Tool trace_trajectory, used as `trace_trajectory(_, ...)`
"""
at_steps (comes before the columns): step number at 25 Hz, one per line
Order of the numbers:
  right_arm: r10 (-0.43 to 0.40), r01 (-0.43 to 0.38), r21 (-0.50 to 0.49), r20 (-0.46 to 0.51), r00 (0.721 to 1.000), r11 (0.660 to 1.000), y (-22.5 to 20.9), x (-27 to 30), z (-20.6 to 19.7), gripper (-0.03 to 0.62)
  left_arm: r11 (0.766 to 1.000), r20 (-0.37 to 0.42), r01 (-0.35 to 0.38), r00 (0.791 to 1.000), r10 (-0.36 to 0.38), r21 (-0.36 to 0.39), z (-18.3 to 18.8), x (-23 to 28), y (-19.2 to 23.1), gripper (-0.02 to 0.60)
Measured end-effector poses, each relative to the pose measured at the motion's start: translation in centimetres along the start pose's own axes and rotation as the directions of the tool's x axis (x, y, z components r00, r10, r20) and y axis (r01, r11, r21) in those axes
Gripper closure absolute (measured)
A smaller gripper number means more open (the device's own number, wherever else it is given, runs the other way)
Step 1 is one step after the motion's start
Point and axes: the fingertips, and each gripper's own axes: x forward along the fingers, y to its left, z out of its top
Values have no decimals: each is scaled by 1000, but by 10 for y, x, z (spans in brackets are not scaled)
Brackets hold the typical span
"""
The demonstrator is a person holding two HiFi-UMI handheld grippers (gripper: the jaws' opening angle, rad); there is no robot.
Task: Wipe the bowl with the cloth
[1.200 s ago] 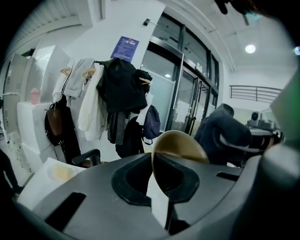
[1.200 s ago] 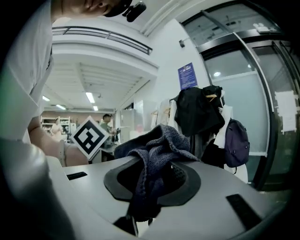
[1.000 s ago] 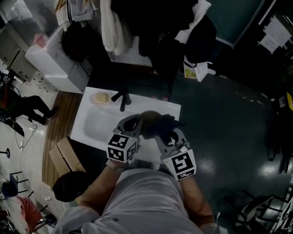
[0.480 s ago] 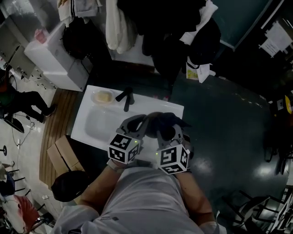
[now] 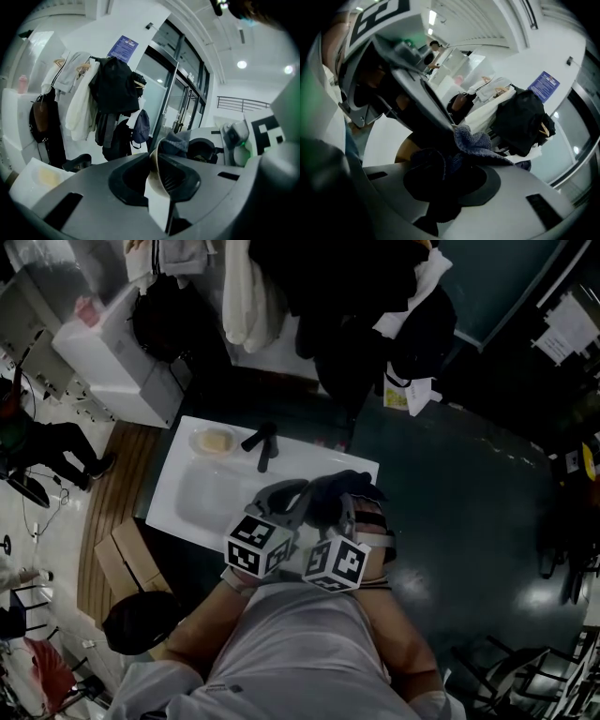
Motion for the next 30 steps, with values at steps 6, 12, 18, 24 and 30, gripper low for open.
trace_trajectory(6,-2,3,-70,12,1000,998,3,3,5,513,1000,10,-11,1000,11,14,4,-1,1,541)
trace_trajectory(12,126,-121,-174,16,992,977,37,4,2,514,997,15,-46,999,45,58,7,-3,2,538)
trace_trajectory(18,210,-197,-261,24,977,945,50,-2,0,514,990,2,-96,995,96,101,1,-6,8,540)
trace_trajectory(24,210,-218,-313,-58,976,924,52,-2,-21,514,987,-35,-129,991,133,100,-11,-8,14,540)
trace_trajectory(30,107,-128,-293,-85,991,948,26,-4,-28,514,991,-39,-121,992,123,64,-11,-7,10,540)
